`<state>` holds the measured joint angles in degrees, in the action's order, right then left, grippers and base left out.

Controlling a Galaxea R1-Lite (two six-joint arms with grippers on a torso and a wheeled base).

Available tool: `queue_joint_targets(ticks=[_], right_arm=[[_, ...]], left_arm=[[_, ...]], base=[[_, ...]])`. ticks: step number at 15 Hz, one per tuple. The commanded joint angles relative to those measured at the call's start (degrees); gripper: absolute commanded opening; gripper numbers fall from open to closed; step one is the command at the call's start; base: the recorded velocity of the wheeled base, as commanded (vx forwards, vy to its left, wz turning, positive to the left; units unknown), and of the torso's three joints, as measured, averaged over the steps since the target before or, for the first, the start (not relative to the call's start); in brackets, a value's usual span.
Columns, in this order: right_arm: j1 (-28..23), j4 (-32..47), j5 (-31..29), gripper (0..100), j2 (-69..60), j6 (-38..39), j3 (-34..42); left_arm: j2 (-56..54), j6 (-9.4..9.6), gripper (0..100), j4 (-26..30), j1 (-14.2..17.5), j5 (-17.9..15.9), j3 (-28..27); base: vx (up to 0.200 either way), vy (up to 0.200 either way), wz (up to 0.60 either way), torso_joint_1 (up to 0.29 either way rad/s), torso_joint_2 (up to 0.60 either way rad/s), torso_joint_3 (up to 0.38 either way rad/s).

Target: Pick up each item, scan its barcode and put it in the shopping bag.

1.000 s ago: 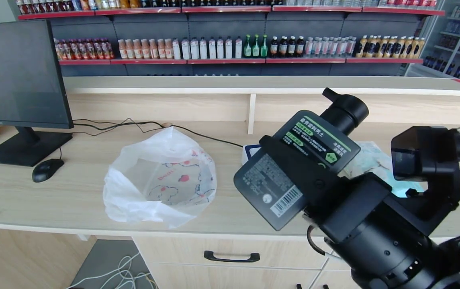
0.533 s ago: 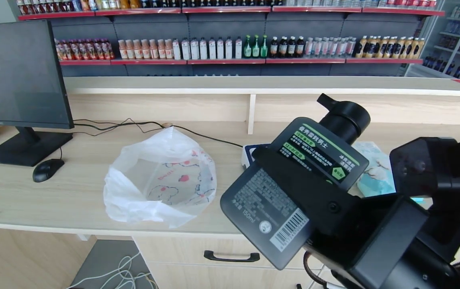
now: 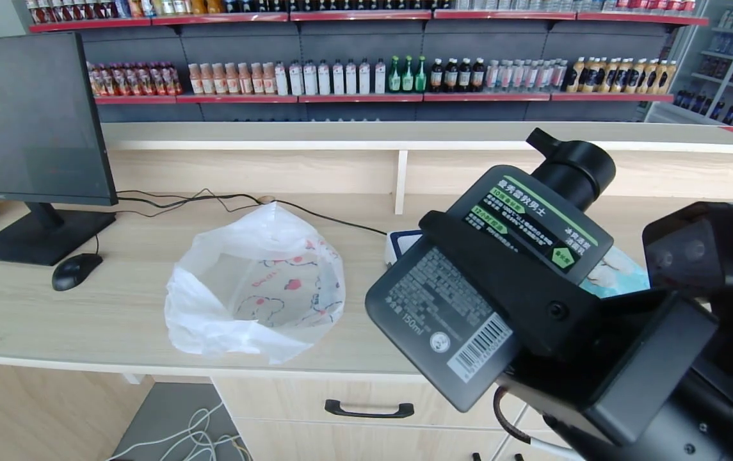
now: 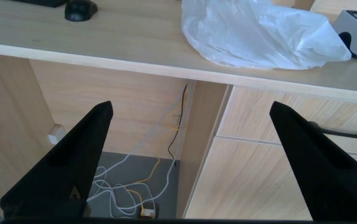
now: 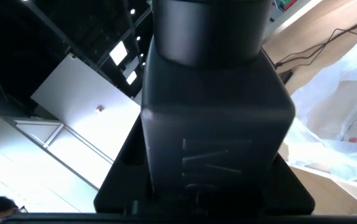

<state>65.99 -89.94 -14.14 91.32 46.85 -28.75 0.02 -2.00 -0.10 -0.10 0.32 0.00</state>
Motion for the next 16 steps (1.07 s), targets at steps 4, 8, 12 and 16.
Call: queue_joint_targets(ticks=[4, 8, 12, 16], right_arm=[[0.02, -0.06, -0.01, 0, -1.06, -0.27, 1.76], [-0.68, -0.06, -0.01, 0, -0.79, -2.99, 2.03], [-1.56, -0.06, 0.08, 0, 0.7, -9.49, 1.85], [-2.44, -0.06, 1.75, 0, 0.97, -17.32, 3.08]], left_arm=[[-0.02, -0.02, 100, -0.08, 0.1, 0.03, 0.0], [-0.02, -0.02, 100, 0.01, 0.01, 0.03, 0.0], [-0.02, -0.02, 100, 0.01, 0.01, 0.03, 0.0], [-0.02, -0.02, 100, -0.08, 0.01, 0.03, 0.0]], base=[[0.0, 0.0, 0.0, 0.0, 0.0, 0.0], [0.0, 0.0, 0.0, 0.0, 0.0, 0.0], [0.0, 0.0, 0.0, 0.0, 0.0, 0.0], [0.0, 0.0, 0.0, 0.0, 0.0, 0.0]])
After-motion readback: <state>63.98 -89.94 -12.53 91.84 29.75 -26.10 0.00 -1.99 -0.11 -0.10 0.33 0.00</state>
